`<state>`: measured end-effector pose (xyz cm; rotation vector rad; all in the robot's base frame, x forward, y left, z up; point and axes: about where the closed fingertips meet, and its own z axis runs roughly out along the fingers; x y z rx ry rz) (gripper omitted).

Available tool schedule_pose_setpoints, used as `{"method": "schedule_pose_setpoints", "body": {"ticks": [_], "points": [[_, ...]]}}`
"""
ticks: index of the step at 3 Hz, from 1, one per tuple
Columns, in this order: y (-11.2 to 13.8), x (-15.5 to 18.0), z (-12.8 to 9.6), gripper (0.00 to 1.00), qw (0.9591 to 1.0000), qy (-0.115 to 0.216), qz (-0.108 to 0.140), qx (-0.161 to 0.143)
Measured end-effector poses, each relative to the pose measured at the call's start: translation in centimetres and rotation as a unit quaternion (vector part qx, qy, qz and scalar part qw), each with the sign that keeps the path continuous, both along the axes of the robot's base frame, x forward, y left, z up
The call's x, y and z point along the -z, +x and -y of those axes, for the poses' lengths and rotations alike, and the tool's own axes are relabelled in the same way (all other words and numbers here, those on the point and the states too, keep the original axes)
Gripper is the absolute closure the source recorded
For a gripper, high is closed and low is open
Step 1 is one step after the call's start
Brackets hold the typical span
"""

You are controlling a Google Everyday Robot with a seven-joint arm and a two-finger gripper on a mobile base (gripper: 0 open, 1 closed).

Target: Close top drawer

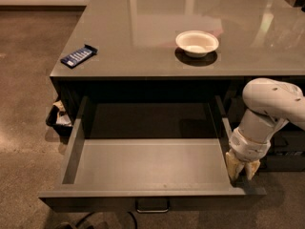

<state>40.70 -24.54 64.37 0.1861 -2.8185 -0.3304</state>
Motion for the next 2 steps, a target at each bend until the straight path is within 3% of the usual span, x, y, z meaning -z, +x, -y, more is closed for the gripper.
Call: {"method": "schedule_pose_setpoints", "body": {"ticks": [2], "points": [[0.05, 0.00, 0.79, 1.00, 1.0000, 0.000, 0.000, 0.000]]}}
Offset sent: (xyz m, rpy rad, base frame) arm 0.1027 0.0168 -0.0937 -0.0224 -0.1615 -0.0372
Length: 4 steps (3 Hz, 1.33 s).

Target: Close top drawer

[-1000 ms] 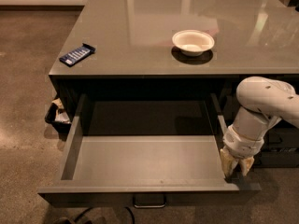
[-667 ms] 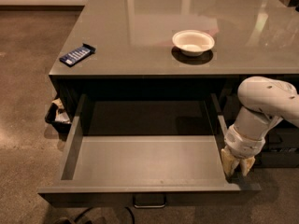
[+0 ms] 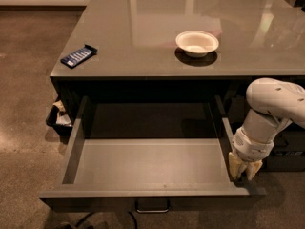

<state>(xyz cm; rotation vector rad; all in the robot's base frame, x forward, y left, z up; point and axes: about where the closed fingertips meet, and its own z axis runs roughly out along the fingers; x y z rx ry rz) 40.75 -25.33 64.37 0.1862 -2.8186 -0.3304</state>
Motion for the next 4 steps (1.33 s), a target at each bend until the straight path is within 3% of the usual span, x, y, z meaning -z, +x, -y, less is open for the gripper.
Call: {"method": "schedule_pose_setpoints", "body": {"ticks": [4], "points": [[2.3, 0.3, 0.5, 1.00, 0.9999, 0.009, 0.012, 0.005]]}}
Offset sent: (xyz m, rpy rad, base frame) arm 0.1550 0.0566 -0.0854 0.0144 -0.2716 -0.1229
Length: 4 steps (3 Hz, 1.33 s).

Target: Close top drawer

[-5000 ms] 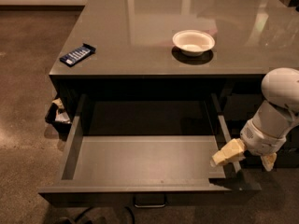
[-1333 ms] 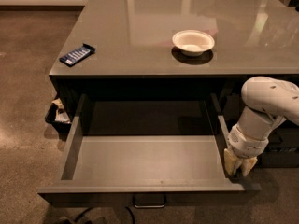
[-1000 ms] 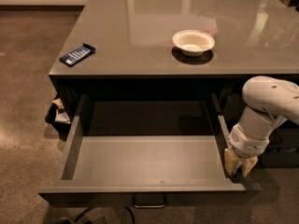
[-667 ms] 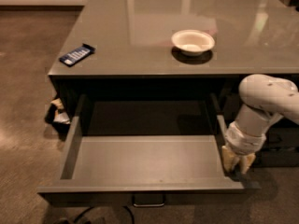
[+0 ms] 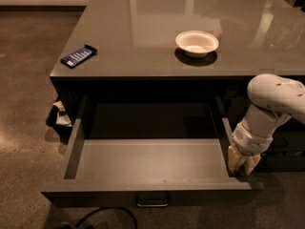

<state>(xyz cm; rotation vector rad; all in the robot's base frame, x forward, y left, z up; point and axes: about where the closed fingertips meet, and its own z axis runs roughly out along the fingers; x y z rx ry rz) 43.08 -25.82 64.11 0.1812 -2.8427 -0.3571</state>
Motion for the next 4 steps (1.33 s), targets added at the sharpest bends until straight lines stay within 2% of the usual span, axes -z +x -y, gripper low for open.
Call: {"method": "schedule_pose_setpoints", "body": {"ticks": [2, 3, 4], "points": [[-0.1, 0.0, 0.4, 1.00, 1.0000, 0.000, 0.000, 0.000], [0.5, -0.1, 2.2, 1.00, 0.9990, 0.008, 0.009, 0.043], [0.8, -0.1, 3.0, 1.00, 0.9982, 0.011, 0.015, 0.058]]}}
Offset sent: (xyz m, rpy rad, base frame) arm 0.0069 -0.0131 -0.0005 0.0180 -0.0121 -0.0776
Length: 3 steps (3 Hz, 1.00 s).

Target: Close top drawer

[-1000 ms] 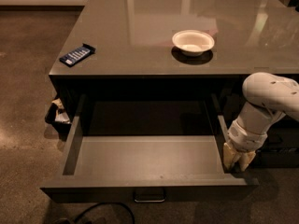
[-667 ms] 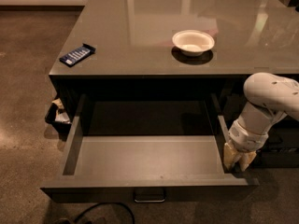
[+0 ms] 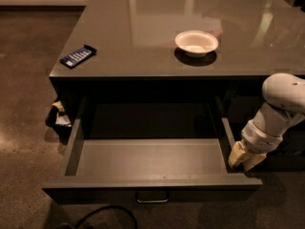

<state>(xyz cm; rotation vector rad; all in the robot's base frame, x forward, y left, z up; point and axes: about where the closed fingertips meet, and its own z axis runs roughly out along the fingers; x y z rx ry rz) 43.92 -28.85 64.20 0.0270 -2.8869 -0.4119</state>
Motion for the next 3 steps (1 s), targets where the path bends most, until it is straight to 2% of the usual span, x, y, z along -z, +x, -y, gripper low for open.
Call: {"method": "schedule_pose_setpoints", "body": {"ticks": [1, 3], "points": [[0.66, 0.04, 0.90, 1.00, 0.9997, 0.005, 0.012, 0.021], [1.54, -0.43, 1.02, 1.00, 0.9982, 0.013, 0.038, 0.045]]}}
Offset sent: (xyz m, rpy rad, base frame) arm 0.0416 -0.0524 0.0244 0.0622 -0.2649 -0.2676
